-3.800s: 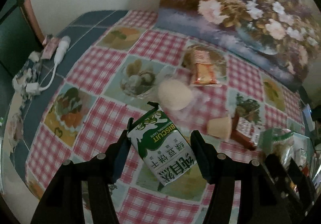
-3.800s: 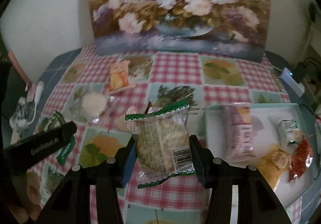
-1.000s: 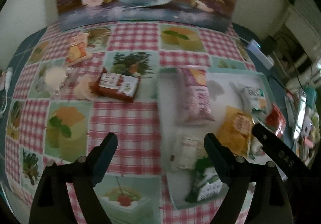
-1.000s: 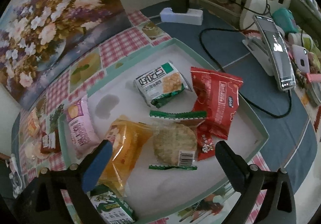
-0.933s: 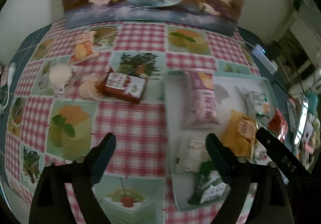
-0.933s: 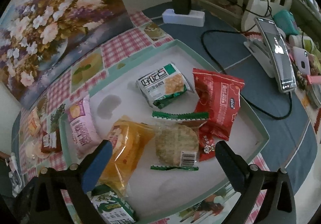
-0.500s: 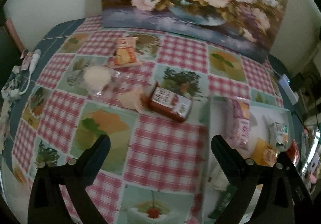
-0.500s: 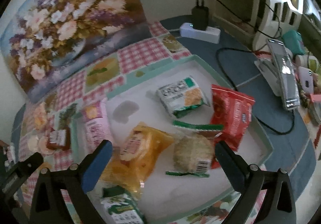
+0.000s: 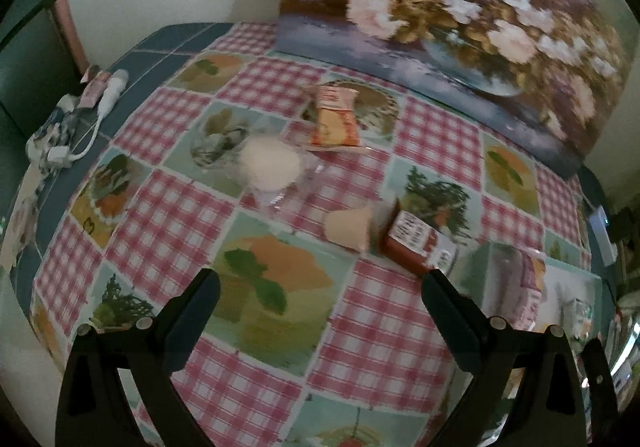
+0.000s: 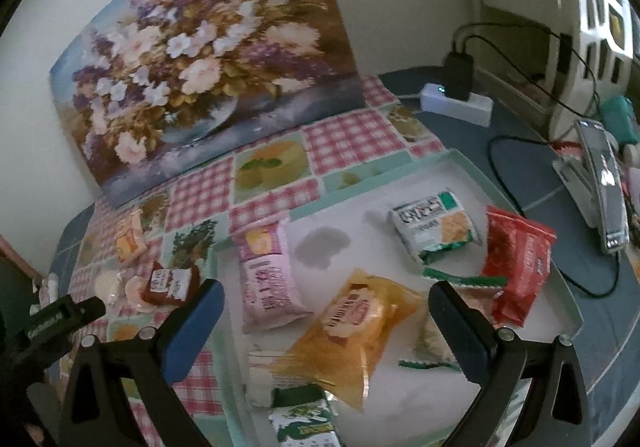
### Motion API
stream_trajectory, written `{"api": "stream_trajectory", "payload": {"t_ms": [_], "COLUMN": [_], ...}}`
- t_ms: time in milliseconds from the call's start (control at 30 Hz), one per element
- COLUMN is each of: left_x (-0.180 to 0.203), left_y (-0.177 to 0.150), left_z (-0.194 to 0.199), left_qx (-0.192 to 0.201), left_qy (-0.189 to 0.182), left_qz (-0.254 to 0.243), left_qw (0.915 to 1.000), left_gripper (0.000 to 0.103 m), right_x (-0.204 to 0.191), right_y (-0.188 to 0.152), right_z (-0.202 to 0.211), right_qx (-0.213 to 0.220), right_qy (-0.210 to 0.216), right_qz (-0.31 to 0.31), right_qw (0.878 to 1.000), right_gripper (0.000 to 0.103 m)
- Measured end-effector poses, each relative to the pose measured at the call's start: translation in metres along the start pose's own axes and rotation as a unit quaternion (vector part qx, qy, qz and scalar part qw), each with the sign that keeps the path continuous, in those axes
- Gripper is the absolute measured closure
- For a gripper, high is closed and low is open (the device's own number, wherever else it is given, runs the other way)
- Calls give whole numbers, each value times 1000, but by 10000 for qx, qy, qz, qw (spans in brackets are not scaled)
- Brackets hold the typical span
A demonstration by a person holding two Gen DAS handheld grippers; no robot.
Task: Organize snacks
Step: 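Move both tools back to the remaining snacks, then close left tool on the white bun packet while right tool grasps brown milk biscuit pack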
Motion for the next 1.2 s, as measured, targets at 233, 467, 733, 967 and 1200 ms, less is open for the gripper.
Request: {"api": "stream_trajectory", "payload": {"t_ms": [233,467,733,967,1200], "left_x": [-31,-60,-73,-83,-100], "left_y": [12,24,38,54,69], "left_z": [-6,-18,-30,-40,-49], "left_qx": [87,10,-39,-24,38], "left_qy": [408,520,354,175,155], "left_qz": [264,494,539,558,623], "left_qw": [9988,9974,9979,9983,9979], "left_gripper": [3,3,3,3,3], "right_x": [-29,-60,-90,-124,-148], "right_y": [-3,0,8,13,9], "right_z": [0,4,-11,-32,-59], "right_qx": [97,320,229,-11,-343], "right_qy": [297,557,838,1125,967], "right_qz": [366,766,837,773,804], "right_qw": [9988,9950,9927,9906,9915], "right_gripper": [0,0,0,0,0]}}
Point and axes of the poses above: each gripper's, at about its wrist camera, not at the fingertips, and z roughly against the way its jaws point, x to its right, y to its top, the point moved 2 cm from there along -z, roughly the way its jaws point, and after that the axes turned 7 degrees about -z, right-handed, at the moved point
